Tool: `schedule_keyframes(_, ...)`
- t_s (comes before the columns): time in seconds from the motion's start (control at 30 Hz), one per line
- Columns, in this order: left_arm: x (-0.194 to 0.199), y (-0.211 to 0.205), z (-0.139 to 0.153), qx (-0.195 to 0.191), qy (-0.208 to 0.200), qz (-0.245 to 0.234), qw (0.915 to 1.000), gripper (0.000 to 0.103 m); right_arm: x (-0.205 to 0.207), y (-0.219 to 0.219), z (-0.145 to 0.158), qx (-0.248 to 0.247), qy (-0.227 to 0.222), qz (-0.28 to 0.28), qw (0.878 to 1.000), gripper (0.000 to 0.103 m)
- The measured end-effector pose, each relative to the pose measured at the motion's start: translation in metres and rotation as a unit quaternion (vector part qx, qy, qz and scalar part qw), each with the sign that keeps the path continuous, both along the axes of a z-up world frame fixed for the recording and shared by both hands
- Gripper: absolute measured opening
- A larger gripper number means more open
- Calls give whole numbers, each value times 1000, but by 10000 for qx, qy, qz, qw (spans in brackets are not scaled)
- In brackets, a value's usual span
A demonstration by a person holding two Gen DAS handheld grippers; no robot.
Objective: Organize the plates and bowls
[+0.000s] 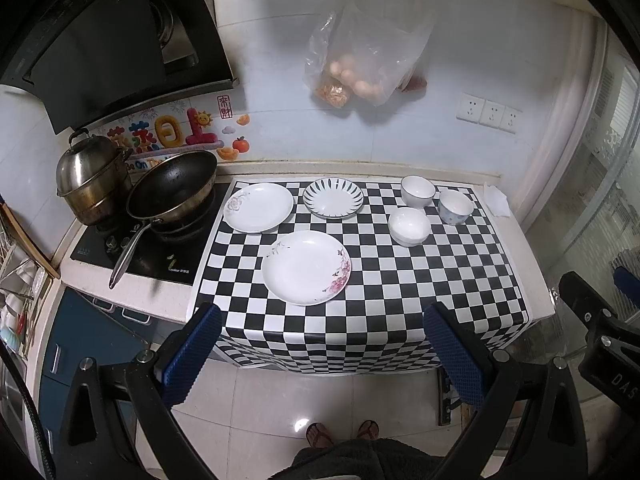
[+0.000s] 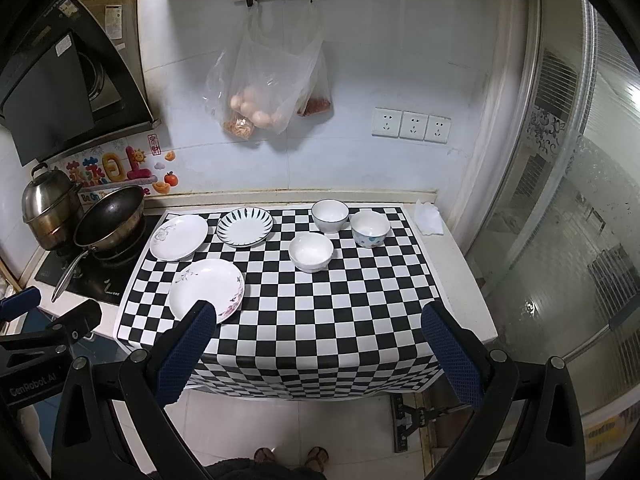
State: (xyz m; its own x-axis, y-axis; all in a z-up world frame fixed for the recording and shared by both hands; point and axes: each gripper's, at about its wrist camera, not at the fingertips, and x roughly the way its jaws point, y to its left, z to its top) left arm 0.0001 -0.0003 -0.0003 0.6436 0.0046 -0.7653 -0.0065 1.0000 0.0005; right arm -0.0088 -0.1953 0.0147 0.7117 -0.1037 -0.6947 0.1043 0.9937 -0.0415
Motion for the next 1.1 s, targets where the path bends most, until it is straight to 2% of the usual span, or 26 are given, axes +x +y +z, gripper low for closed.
schedule_keyframes(1.1,-10,-3,5,9,-12,1,10000,103,-7,-2,8,6,-16,58,10000,103)
